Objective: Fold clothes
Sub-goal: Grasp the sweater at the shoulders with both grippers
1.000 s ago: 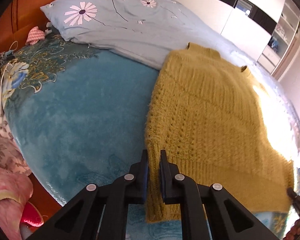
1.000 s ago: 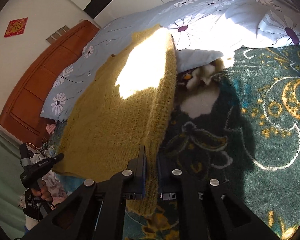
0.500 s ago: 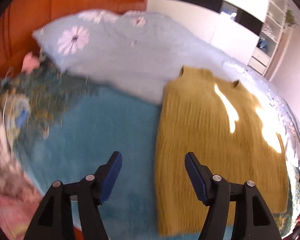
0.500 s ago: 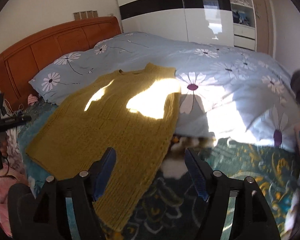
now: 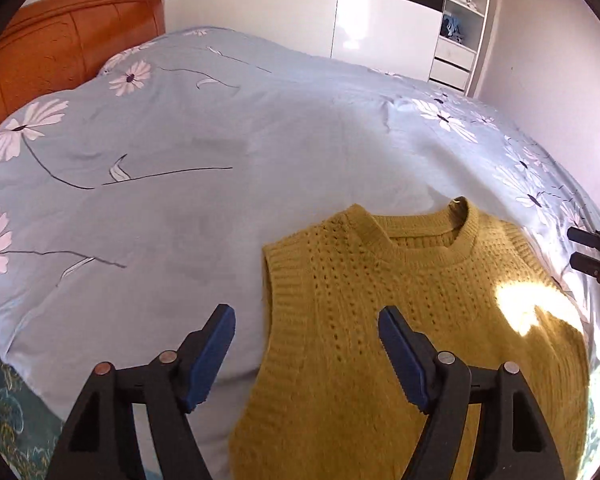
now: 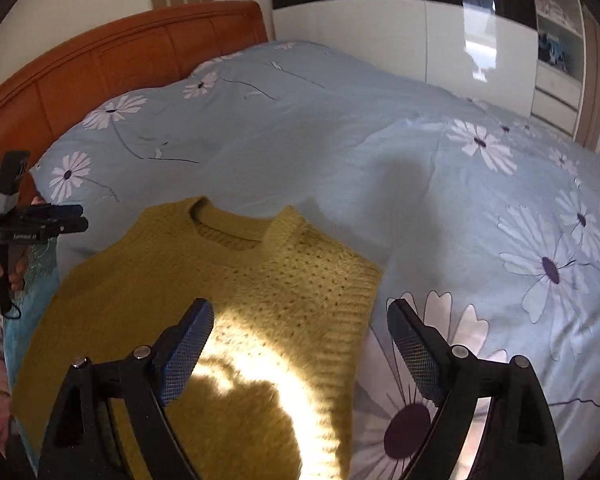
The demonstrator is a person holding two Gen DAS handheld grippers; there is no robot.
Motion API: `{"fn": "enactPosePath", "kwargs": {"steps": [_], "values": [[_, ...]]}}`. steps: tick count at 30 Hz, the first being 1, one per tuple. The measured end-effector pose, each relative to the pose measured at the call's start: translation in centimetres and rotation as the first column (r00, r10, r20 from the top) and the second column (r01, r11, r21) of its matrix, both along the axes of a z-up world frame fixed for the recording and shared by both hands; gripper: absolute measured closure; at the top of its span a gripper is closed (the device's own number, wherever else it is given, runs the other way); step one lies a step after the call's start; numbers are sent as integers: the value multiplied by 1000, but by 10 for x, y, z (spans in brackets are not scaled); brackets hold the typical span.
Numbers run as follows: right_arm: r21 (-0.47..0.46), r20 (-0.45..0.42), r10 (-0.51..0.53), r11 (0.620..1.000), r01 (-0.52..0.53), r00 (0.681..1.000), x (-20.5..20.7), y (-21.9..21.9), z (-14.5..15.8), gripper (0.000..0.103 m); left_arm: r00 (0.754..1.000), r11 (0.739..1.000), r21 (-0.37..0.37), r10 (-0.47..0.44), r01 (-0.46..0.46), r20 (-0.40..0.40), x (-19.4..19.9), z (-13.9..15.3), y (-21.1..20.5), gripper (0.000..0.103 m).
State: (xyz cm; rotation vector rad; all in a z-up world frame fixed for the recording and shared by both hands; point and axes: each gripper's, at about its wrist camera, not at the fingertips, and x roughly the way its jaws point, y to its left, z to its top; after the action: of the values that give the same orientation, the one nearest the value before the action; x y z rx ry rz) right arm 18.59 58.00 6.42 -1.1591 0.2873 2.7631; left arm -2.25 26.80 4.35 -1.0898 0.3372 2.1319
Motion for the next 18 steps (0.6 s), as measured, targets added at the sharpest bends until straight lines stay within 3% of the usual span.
{"fn": "enactPosePath", "kwargs": {"steps": [3,8,11,14,16,18], "values": [[-45,33,-58,997,60,998,-34,32,-26,14,1000,999,-26,-20,20,-5,-25,-22,30,25],[-130,93,-24,991,36,995,-67,57,-61,18,999,998,-60,-3,5,35,-58,-56,53,25],[-159,105,1,987,15,995,-75,57,-69,32,997,998,-57,4,1,73,-70,-66,53,25],[-154,115,22,988,-4,993,-77,56,-69,54,991,999,-33,7,-3,132,-79,-74,53,25],[-187,107,20,982,1,994,-74,59,-67,81,989,1000,-22,5,-2,145,-79,-76,54,26],[-205,120,14,979,11,993,-74,63,-67,86,992,1000,-3,10,-10,129,-77,-73,52,47]]}}
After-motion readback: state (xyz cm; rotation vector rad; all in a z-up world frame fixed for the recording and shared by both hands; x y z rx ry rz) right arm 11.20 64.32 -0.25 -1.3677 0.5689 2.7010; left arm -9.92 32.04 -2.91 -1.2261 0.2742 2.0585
